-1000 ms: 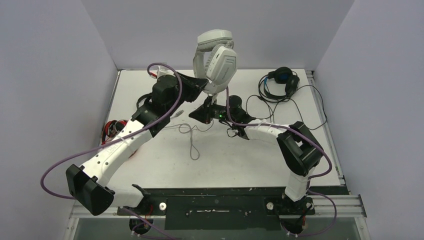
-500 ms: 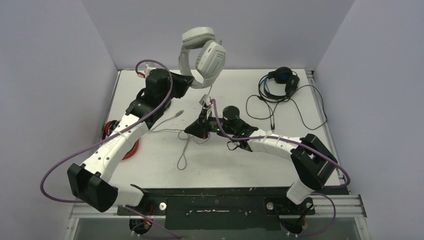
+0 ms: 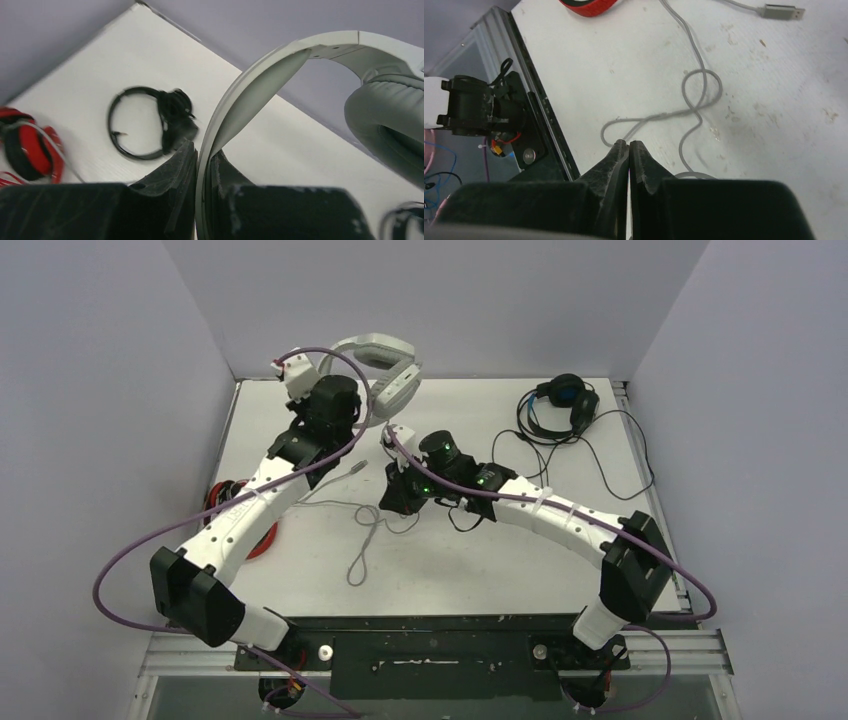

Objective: Wrap the headphones
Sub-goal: Wrap the headphones cable around the headphones.

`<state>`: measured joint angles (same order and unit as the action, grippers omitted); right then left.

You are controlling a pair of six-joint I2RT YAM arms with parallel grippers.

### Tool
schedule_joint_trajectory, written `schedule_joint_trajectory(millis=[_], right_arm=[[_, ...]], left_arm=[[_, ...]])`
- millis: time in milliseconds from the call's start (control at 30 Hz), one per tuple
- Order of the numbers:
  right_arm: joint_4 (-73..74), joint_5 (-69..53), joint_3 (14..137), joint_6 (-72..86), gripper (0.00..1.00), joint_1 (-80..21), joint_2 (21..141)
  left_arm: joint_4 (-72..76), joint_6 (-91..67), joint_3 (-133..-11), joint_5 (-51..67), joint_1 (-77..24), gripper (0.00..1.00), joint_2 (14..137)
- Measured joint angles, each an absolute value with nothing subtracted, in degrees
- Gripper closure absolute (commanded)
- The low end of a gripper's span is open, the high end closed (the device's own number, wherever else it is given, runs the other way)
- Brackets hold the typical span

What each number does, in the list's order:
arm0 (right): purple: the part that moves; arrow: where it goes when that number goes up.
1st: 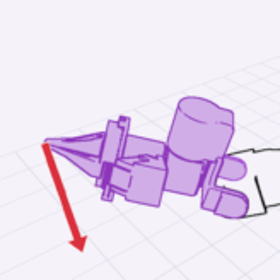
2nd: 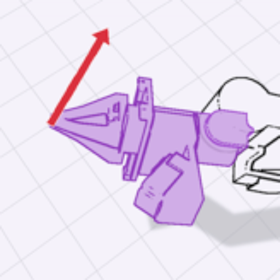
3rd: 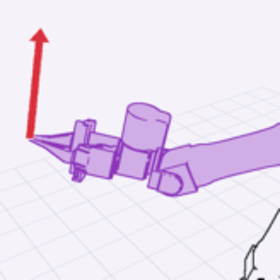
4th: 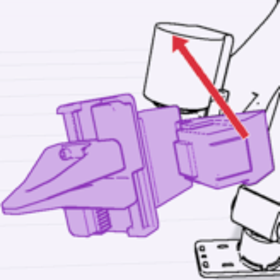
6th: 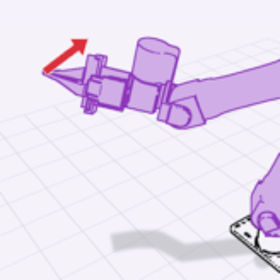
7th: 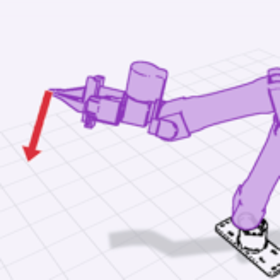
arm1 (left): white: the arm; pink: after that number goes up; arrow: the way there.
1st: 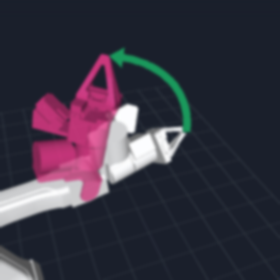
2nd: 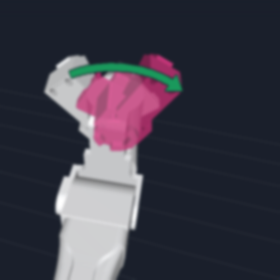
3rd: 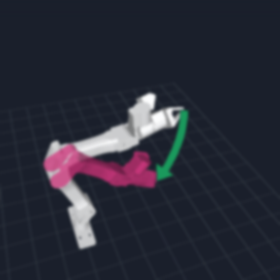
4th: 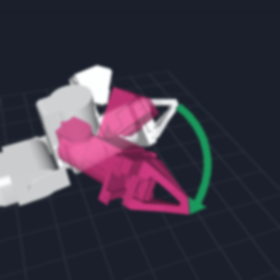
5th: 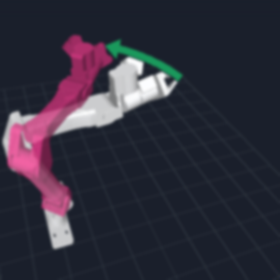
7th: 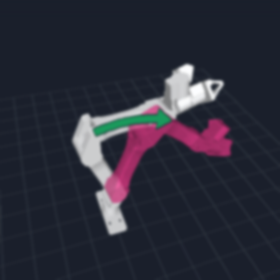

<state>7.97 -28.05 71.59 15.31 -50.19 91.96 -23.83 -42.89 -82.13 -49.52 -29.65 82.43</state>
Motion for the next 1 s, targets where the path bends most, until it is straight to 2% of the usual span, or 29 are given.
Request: schedule_joint_trajectory(millis=[200, 333, 400, 467, 567, 733, 1000], right_arm=[[27.0, -22.3, 80.0, 12.5, 1.00, -49.7, 92.0], [33.1, -20.8, 81.0, 10.8, 1.00, -48.8, 92.0], [34.3, -20.4, 81.0, 10.1, 0.97, -48.5, 91.8], [34.9, -19.6, 81.0, 9.6, 0.90, -48.1, 91.2], [34.4, -17.9, 80.6, 8.0, 0.89, -47.5, 88.5], [29.1, -18.9, 77.5, 5.3, 1.00, -45.8, 79.5], [22.9, -24.5, 71.1, 5.6, 1.00, -42.6, 79.5]], left_arm=[[-11.9, -23.5, -75.4, -62.0, -30.5, 1.00, 82.5], [-8.1, -16.0, -74.8, -65.8, -31.1, 1.00, 82.7], [-7.1, -14.0, -74.8, -66.2, -31.1, 1.00, 82.9], [-6.6, -12.6, -74.8, -65.9, -31.1, 1.00, 83.0], [-6.5, -10.9, -74.3, -64.1, -31.1, 1.00, 83.0], [-11.0, -11.1, -72.7, -60.6, -29.8, 1.00, 83.1], [-15.1, -14.3, -73.1, -55.5, -28.5, 1.00, 83.0]])
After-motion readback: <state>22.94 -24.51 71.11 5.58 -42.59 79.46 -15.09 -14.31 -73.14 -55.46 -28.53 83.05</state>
